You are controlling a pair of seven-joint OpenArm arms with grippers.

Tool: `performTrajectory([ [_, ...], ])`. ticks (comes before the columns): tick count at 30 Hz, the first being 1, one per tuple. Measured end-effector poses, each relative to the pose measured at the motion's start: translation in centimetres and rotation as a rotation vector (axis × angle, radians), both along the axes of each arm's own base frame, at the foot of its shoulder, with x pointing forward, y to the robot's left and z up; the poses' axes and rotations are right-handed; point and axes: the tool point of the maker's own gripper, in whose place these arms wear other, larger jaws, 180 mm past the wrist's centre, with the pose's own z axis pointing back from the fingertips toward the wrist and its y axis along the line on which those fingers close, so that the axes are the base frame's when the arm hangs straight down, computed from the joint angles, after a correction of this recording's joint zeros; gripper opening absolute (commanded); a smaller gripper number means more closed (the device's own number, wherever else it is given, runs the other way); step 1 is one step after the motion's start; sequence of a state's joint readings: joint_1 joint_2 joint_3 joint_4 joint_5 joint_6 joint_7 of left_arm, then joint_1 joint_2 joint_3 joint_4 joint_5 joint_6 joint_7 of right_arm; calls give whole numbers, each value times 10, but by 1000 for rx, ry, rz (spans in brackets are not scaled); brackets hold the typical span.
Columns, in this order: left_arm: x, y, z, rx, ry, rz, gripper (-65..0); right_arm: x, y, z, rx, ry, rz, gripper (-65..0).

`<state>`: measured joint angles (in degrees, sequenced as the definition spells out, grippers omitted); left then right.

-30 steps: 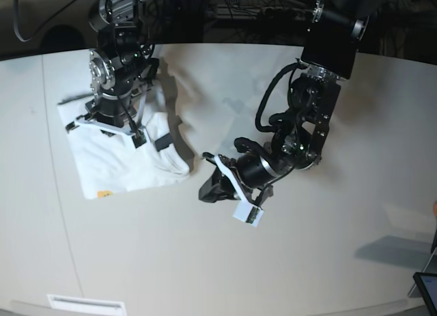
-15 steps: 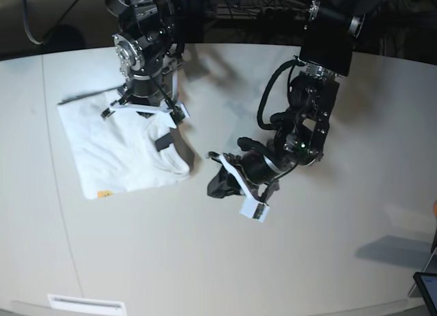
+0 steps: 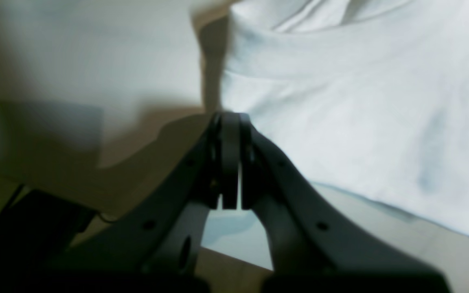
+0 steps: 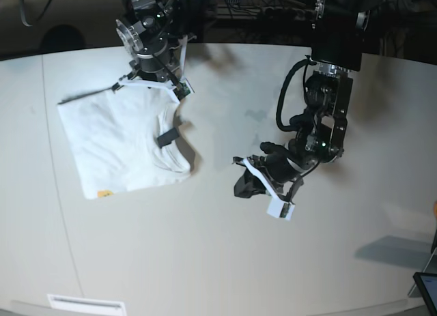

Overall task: Fold the T-shirt properly
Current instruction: 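Grasp the shirt's other end with the right gripper and lift it, then fold the held end over onto the shirt with both grippers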

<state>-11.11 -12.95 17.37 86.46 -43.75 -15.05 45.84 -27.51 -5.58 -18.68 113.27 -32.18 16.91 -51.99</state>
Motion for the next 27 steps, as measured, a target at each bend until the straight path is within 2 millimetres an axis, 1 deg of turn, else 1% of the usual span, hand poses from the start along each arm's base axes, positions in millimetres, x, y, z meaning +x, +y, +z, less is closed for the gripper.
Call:
performTrajectory([
  [2,0,-1,0,-2,0,0,-650,4,-11,6,-82,-29,5,-647],
  [3,0,-1,0,-2,-1,0,-650,4,-12,9,-127,-44,21,-647],
  [5,0,-2,1,-6,-3,1,-650,5,-5,14,-162,-66,74,-647],
  [8,1,-4,3,-11,-5,0,-650,21,-3,41,-301,-185,161,-647],
  [11,2,-14,6,-38,-10,-5,-650,34,0,67,-445,-289,230,-647],
  [12,2,-17,7,-42,-10,-9,-650,39,-2,79,-509,-335,250,-646],
  [13,2,-18,7,-44,-9,-11,-650,42,-3,87,-548,-361,256,-646],
  [15,1,-20,9,-41,-16,-17,-650,46,-11,92,-594,-362,228,-646],
  [16,0,-25,12,-50,-24,-20,-650,53,-18,98,-647,-393,158,-646],
  [17,0,-30,18,-62,-39,-26,-650,59,-15,98,-671,-388,169,-646],
  [18,-2,-38,24,-72,-52,-44,-650,63,-8,92,-608,-374,194,-646],
  [19,-5,-49,29,-70,-67,-76,-650,63,-10,84,-566,-348,179,-646],
  [21,-16,-74,38,-66,-97,-160,-650,63,-29,75,-534,-288,100,-646],
  [22,-23,-86,40,-63,-104,-202,-650,70,-39,74,-510,-282,49,-646],
  [24,-38,-110,41,-77,-100,-275,-650,93,-62,86,-480,-331,-40,-646],
  [25,-43,-116,40,-72,-100,-299,-650,104,-67,89,-415,-360,-70,-647],
  [27,-50,-123,38,-67,-95,-326,-650,108,-87,85,-360,-348,-137,-647],
])
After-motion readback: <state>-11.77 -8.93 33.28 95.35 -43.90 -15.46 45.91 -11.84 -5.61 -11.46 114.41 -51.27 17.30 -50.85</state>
